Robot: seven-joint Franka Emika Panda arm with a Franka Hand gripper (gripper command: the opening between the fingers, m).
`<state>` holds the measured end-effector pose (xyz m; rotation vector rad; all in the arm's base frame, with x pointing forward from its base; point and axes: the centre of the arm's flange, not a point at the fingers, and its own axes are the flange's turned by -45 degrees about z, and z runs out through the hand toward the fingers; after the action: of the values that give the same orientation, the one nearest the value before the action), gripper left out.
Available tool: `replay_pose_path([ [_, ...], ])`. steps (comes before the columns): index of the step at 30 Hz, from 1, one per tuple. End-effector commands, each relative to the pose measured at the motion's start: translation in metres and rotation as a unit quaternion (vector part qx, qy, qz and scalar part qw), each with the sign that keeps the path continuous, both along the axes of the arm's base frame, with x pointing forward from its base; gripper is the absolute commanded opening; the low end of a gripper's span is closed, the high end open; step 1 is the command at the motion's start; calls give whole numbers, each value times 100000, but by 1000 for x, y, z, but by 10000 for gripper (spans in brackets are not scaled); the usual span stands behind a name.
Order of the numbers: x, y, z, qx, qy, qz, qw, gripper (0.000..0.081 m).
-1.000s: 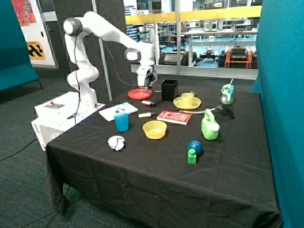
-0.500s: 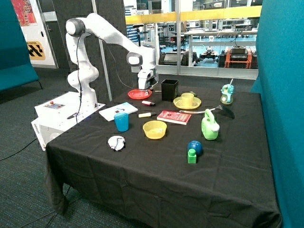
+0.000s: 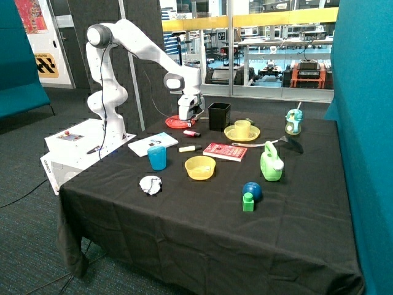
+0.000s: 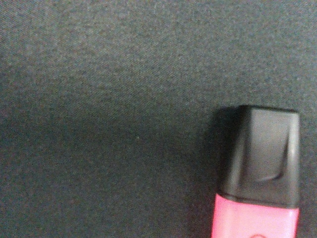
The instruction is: Put a highlighter on each book
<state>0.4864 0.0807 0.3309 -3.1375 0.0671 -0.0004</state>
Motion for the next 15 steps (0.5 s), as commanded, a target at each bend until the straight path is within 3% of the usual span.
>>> replay_pose_path([
  [1, 0, -2, -13, -168, 16, -805, 99997, 528],
  [15, 0, -5, -28, -168, 15, 252, 100000, 532],
])
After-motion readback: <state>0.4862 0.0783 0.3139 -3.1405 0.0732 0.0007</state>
